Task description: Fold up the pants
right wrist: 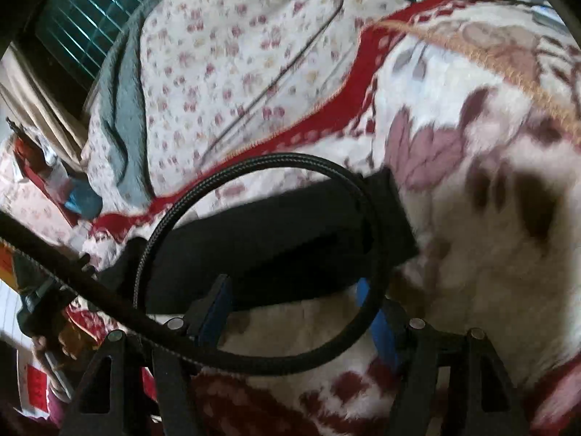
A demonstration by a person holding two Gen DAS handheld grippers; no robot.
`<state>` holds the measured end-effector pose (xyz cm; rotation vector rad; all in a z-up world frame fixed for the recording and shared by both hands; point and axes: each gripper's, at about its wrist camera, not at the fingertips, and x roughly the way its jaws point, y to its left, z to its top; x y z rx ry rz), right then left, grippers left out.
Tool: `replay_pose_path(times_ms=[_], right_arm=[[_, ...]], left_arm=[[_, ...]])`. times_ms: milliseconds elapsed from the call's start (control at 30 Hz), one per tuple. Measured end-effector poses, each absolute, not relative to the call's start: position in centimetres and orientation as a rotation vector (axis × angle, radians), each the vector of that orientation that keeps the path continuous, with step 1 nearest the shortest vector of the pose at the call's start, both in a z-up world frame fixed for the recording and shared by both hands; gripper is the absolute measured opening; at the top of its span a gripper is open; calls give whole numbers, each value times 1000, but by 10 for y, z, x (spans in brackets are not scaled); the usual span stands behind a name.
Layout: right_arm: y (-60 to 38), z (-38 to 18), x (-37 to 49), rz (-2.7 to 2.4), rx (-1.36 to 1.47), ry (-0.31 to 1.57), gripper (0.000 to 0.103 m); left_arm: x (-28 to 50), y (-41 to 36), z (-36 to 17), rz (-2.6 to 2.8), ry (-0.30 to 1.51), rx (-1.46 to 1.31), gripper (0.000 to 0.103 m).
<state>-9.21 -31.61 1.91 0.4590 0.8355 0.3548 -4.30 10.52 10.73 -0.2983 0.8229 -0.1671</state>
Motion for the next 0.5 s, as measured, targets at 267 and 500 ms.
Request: replay_pose_path(times_ms=[267,500], right_arm=[[-312,18,-66,366,471,875,68],[-311,-17,-30,431,671,896,29]], left_arm=[[-45,69,85,-250,898,-220,60],[-34,88,62,-217,984,-343,60]])
